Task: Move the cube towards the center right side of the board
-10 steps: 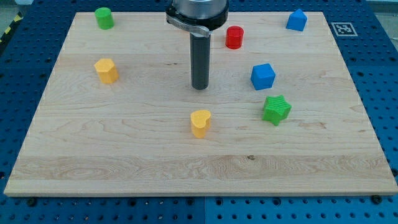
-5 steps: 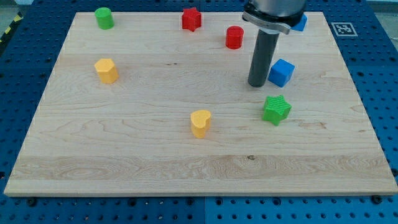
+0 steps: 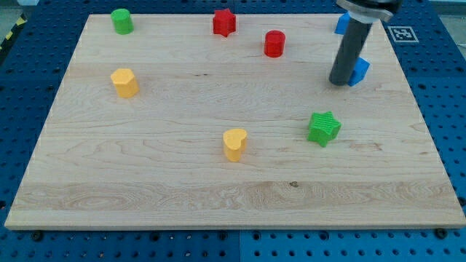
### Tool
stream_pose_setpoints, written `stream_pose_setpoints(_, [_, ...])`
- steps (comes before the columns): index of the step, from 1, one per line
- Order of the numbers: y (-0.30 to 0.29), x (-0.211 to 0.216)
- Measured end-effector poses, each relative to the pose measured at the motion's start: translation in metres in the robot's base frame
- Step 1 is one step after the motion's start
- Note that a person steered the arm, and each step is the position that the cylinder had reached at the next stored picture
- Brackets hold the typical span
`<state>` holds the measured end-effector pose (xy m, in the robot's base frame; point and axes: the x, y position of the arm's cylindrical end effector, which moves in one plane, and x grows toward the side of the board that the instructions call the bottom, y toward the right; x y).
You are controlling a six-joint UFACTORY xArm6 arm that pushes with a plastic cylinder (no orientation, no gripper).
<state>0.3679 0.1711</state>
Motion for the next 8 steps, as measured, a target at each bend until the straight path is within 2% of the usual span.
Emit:
stream_pose_setpoints(1, [-0.020,-0.010])
stream_pose_setpoints(3, [-0.012,-0.036])
stream_pose_setpoints(4, [0.008,-0.034])
stream_pose_setpoints(6, [0.052,0.001])
stream_pose_setpoints(7, [0.041,0.002])
stream_pose_setpoints(8, [-0.005,0.002])
